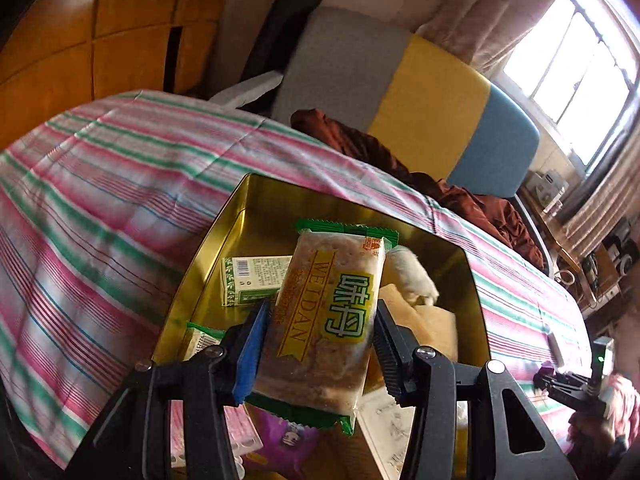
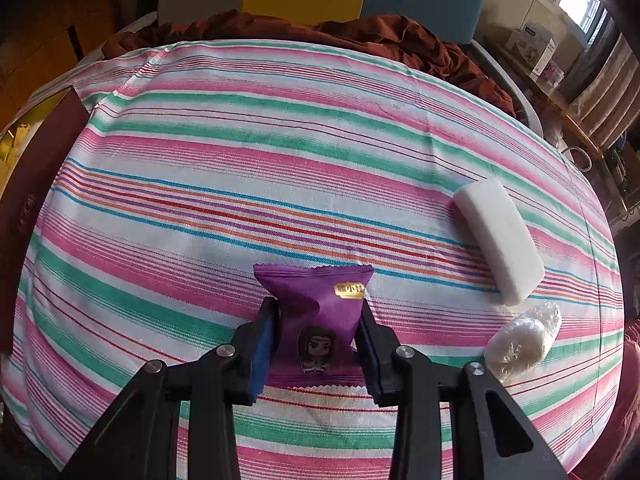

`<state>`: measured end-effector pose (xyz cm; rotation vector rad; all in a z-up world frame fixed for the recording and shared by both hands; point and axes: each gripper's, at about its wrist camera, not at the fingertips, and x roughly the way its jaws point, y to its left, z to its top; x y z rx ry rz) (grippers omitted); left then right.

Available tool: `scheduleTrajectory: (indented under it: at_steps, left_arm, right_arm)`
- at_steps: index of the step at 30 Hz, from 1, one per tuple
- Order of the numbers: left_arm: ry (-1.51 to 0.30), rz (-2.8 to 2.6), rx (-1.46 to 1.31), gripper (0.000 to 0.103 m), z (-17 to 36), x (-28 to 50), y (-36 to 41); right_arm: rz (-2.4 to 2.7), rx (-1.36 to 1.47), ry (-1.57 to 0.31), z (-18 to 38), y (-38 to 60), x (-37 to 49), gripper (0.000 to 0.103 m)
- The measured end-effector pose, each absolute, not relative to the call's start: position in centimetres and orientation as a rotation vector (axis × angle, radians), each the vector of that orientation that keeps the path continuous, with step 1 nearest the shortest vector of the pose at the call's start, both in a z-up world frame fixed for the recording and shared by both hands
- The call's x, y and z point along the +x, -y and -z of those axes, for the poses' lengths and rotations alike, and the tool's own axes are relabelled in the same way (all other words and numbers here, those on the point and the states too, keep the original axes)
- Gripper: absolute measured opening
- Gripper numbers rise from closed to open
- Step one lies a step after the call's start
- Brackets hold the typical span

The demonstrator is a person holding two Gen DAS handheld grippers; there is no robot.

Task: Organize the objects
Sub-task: 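Carry the biscuit pack into the gold tray and open the left gripper, then carry the purple packet into the gold tray and open the right gripper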

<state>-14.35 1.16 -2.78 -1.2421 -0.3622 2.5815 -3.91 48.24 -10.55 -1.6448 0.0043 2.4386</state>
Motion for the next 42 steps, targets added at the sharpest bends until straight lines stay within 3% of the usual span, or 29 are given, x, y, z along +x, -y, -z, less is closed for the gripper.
scheduleTrajectory:
  at_steps: [10,17,27,37,42]
  left_arm:
    - [0.420,-2.566,-1.337,0.055,4.9,-15.6,-1.2]
    - [0.323,-2.631,-1.264,0.057,3.4,-12.9,-1.3]
    - [0.026,-2.701,-1.060,0.064,0.4,-7.2,-3.1]
    - [-0.035,-2.696,-1.002,0.065,-0.4,-4.8,-3.1]
    - [-0.008,-2.696,-1.026,0.066,0.2,-4.4,-2.3]
  right_arm:
    - [-2.436,-1.643,0.021,10.5,-47.8,-3.7,0.037]
    - [-2.426,-1.645,0.027,10.7,-47.7,-4.0,0.037]
    - [-2.404,-1.668,-0.054,10.0,-46.0,-4.0,0.037]
    - [-2.615,-1.642,-0.217,6.5,-39.0,-5.6,0.037]
    - [-2.766,-1.610,-0.211,3.5,-33.2,-7.2,0.037]
